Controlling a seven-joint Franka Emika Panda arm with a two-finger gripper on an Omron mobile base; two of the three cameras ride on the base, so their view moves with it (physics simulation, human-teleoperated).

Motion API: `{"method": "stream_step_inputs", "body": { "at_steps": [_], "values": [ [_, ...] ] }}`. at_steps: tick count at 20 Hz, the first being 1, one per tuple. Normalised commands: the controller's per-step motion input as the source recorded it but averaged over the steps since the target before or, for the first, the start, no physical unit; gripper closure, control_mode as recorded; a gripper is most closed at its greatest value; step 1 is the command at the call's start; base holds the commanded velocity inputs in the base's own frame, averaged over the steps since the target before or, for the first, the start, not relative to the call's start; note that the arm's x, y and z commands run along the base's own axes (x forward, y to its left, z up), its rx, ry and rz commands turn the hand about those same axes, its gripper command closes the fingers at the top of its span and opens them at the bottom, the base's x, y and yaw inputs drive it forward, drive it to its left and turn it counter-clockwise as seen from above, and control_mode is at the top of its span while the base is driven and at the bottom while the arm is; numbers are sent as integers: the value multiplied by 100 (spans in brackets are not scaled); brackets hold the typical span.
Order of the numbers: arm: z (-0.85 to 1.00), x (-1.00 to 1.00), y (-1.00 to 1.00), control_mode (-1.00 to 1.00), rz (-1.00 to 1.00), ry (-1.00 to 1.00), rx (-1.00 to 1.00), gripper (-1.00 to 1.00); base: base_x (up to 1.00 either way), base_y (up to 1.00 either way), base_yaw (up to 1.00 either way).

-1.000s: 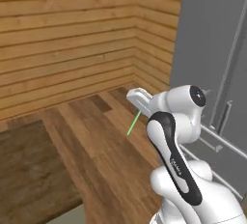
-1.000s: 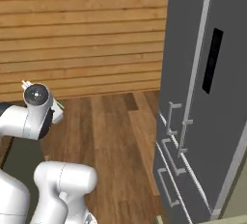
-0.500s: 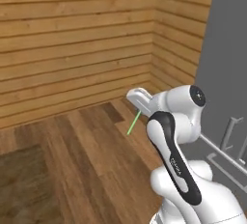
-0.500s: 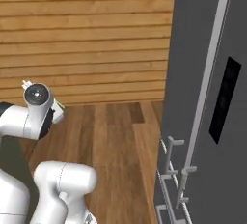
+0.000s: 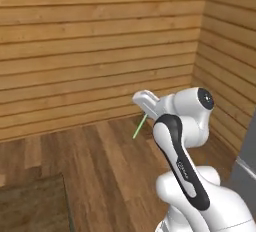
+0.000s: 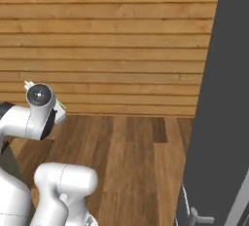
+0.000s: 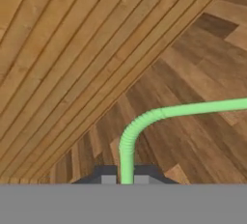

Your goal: Take a straw from the drawer in front and place it inside the glass cup on the dining counter.

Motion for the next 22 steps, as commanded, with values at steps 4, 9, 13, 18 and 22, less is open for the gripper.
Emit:
{"method": "stream_step_inputs", "body": {
  "at_steps": [4,9,13,18,22],
  "values": [
    [0,0,0,100,0,0,0,100,76,3,56],
    [0,0,0,100,0,0,0,100,70,0,73],
    [0,0,0,100,0,0,0,100,65,-2,77],
    [0,0,0,100,0,0,0,100,82,-38,63],
    [0,0,0,100,0,0,0,100,87,-58,49]
  ]
}}
